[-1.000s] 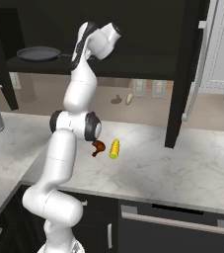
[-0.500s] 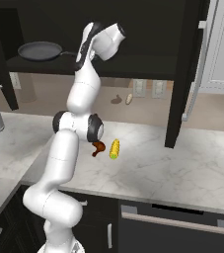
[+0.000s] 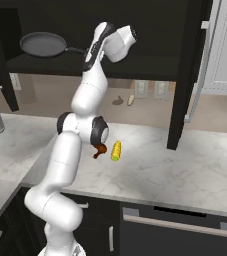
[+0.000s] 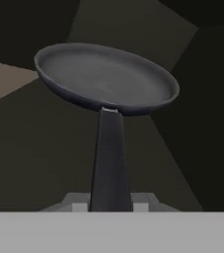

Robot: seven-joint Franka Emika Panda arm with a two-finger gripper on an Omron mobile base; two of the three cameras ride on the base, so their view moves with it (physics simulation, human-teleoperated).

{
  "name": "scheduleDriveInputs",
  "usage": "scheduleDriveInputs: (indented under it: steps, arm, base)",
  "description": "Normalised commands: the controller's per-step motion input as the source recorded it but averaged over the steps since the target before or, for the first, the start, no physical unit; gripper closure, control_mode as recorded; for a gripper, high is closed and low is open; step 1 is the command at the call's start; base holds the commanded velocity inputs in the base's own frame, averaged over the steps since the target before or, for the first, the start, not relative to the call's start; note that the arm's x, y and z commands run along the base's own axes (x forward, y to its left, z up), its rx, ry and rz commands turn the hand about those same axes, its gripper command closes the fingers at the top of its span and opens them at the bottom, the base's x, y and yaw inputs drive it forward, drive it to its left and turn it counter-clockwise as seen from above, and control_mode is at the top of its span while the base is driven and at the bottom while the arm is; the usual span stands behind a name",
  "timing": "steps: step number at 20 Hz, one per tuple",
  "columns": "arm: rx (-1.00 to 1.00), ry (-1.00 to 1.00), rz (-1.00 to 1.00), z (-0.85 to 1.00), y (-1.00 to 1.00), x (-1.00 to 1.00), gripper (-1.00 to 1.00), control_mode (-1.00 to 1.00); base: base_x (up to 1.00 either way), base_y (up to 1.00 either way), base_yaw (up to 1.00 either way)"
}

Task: Pick the pan from the cabinet and place it on the stove. Then turn on the stove burner for the pan.

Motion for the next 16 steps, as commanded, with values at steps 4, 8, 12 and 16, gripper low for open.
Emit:
scheduleDriveInputs:
  steps: [4, 8, 12, 16]
  arm:
    - [0.16, -0.20, -0.14, -0.07, -0.10, -0.61, 1.00, -1.00]
    - [0.16, -0.18, -0.14, -0.14, -0.02, -0.62, 1.00, -1.00]
    - [0.22, -0.21, -0.14, -0.36, 0.00, -0.68, 1.00, -1.00]
    - [0.23, -0.22, -0.14, -0.30, 0.00, -0.72, 1.00, -1.00]
  base:
    - [0.00, 0.00, 0.00]
    - [0.00, 0.00, 0.00]
    - [0.00, 0.00, 0.00]
    - [0.00, 0.00, 0.00]
